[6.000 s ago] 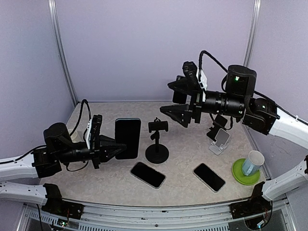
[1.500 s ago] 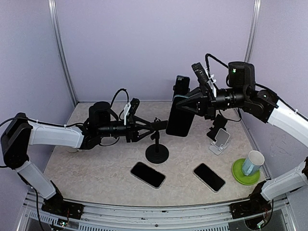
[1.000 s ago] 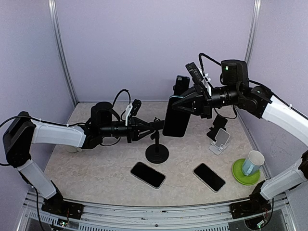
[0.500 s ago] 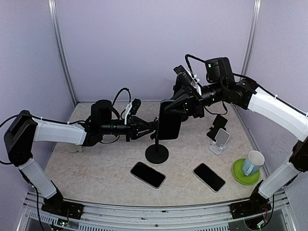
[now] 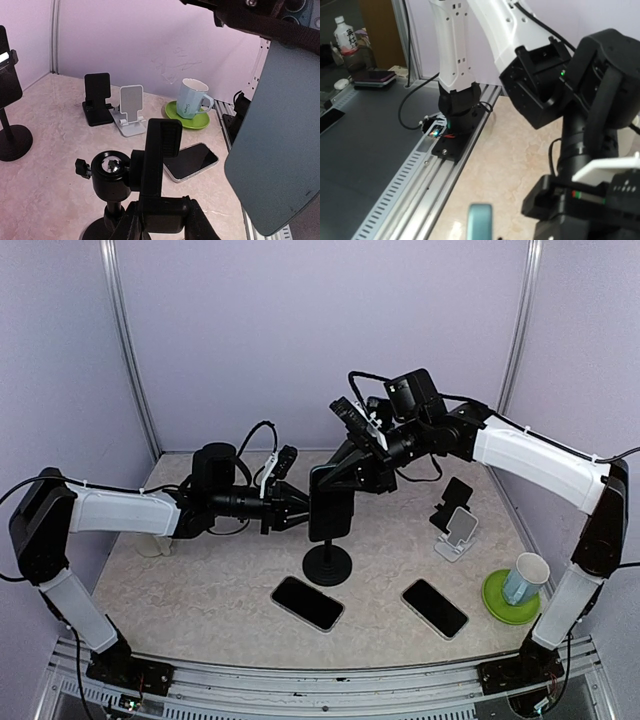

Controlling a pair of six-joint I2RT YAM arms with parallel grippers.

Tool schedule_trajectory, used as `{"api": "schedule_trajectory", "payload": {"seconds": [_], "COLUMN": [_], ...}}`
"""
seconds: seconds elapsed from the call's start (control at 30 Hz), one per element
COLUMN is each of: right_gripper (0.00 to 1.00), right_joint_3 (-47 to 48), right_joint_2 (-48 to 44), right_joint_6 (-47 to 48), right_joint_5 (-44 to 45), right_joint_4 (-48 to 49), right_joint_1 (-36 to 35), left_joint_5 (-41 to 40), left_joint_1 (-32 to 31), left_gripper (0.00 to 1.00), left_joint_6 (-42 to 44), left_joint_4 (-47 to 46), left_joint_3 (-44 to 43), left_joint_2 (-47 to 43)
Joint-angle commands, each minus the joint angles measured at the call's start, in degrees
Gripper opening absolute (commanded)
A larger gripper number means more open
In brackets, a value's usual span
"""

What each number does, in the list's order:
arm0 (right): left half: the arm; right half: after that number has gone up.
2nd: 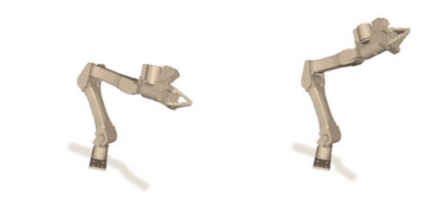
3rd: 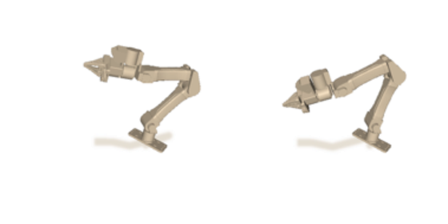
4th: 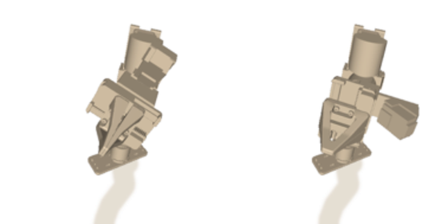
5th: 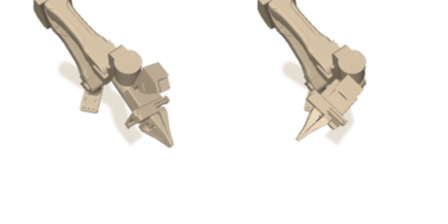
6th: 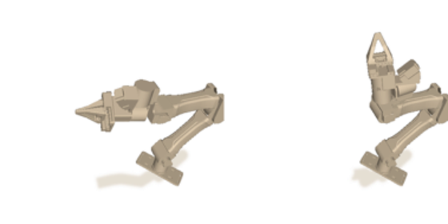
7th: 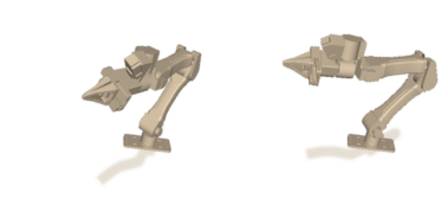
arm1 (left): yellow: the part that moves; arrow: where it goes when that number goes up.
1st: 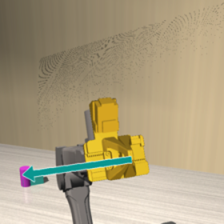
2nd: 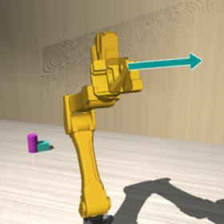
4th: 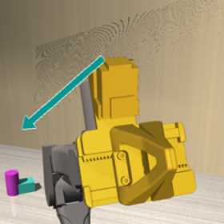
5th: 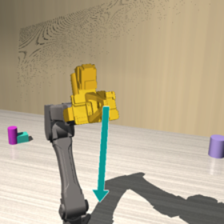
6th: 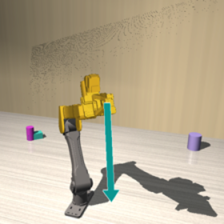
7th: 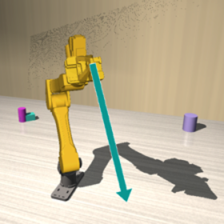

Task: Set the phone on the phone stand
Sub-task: Install the phone onto the phone stand.

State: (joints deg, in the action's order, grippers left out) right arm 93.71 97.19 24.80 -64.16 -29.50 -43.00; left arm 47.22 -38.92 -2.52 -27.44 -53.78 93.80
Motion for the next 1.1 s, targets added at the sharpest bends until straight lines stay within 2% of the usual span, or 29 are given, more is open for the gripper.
{"api": "schedule_trajectory", "payload": {"seconds": [0.0,0.4,1.07], "right_gripper": [0.00,0.00,0.00], "right_joint_3": [3.99,5.13,1.73], "right_joint_2": [3.14,7.89,8.53], "right_joint_6": [4.58,7.96,12.37], "right_joint_5": [-4.10,-3.60,-3.50], "right_joint_4": [-1.27,-0.45,-2.83], "right_joint_1": [-0.26,-0.33,3.68], "left_joint_5": [3.95,4.90,6.22], "left_joint_1": [0.16,0.24,0.24], "left_gripper": [0.14,0.13,0.12], "left_joint_6": [0.92,2.07,3.07], "left_joint_4": [-0.15,1.77,3.48], "left_joint_3": [-2.49,-2.73,-2.04], "left_joint_2": [0.42,-0.78,-3.04]}}
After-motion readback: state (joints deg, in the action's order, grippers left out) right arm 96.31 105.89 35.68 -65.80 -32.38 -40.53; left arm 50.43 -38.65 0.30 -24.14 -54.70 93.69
